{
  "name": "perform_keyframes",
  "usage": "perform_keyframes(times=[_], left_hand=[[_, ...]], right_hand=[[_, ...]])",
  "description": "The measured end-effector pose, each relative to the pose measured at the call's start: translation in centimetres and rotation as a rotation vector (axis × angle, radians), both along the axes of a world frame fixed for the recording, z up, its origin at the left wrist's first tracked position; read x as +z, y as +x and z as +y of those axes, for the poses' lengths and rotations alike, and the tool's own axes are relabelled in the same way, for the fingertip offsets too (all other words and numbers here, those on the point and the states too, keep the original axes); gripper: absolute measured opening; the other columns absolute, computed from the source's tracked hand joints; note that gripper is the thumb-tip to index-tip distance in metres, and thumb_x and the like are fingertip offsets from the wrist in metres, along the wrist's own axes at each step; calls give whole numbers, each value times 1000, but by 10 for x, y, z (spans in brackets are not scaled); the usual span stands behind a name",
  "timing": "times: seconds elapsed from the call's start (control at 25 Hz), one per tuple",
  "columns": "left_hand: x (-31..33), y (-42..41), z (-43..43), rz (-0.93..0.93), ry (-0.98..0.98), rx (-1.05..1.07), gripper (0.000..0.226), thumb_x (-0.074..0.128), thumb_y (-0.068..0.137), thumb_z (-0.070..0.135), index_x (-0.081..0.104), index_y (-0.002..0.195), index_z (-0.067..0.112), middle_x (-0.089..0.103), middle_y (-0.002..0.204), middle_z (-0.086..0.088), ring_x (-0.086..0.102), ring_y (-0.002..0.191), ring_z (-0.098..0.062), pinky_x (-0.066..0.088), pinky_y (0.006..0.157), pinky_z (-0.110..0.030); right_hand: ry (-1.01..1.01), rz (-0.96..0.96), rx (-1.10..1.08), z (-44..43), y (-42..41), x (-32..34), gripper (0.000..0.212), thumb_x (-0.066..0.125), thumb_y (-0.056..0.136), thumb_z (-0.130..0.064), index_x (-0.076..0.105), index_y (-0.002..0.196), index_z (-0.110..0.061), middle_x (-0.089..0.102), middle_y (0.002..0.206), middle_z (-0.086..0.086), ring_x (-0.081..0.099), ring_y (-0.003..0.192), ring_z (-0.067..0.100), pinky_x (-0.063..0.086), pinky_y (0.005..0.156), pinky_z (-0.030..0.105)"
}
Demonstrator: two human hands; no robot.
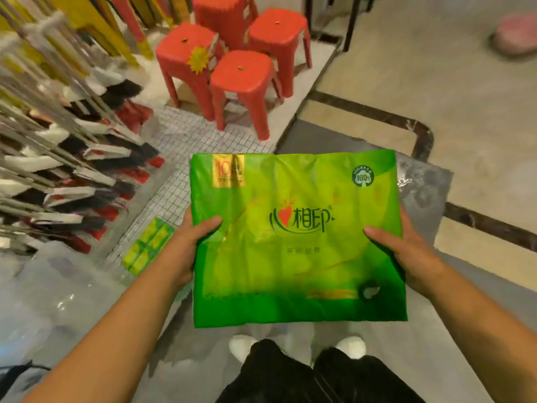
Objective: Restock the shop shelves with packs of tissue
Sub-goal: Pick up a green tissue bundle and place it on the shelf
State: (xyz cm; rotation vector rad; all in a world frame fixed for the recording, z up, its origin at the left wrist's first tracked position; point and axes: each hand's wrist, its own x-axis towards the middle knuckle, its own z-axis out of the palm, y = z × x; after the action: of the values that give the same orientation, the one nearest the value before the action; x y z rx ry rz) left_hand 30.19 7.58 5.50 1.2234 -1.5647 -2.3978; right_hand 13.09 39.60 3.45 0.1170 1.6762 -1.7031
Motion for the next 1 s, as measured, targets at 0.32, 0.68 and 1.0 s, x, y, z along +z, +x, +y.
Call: perform_keyframes(times=[0.32, 0.68, 1.0], left_hand=[[24, -199, 203, 61, -73, -484, 92, 85, 58, 33, 41, 139, 25, 64, 123, -10, 68, 101, -30, 58, 70, -41], [37, -396, 430, 88, 32, -1042, 85, 84, 63, 32, 42, 137, 27, 64, 125, -10, 65, 107, -32, 54, 82, -46], [54, -476, 657, 102, 43, -1368, 72, 79, 65, 15, 48, 130, 20, 69, 114, -11, 70, 90, -26, 58, 69, -39]], right_hand=[[-31, 64, -406, 244, -61, 40, 86, 83, 65, -33, 41, 139, -38, 69, 116, -2, 71, 95, 20, 59, 65, 33], [42, 80, -916, 435, -68, 51, 71, 75, 75, -28, 43, 138, -30, 67, 121, 3, 68, 103, 25, 56, 83, 46], [58, 75, -1390, 556, -32, 68, 97, 88, 57, -42, 40, 141, -35, 68, 119, 2, 68, 102, 28, 58, 77, 45]])
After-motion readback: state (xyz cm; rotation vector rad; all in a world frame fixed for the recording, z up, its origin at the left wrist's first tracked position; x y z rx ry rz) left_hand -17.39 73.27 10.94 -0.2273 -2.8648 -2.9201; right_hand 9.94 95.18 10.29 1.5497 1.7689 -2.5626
